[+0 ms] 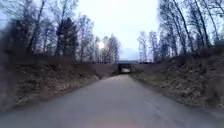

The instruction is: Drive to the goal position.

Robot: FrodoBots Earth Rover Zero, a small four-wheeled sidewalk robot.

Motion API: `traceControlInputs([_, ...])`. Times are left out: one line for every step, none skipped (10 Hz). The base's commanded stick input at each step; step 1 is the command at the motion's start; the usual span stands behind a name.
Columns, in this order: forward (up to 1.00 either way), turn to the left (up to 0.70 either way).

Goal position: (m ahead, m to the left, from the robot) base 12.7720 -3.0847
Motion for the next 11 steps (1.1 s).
traceControlInputs([1.0,0.0])
traceControlInputs([1.0,0.0])
traceControlInputs([1.0,0.0])
traceControlInputs([1.0,0.0])
traceControlInputs([1.0,-0.09])
traceControlInputs([1.0,-0.07])
traceControlInputs([1.0,-0.04])
traceControlInputs([1.0,-0.02])
traceControlInputs([1.0,0.0])
traceControlInputs([1.0,0.0])
traceControlInputs([1.0,0.0])
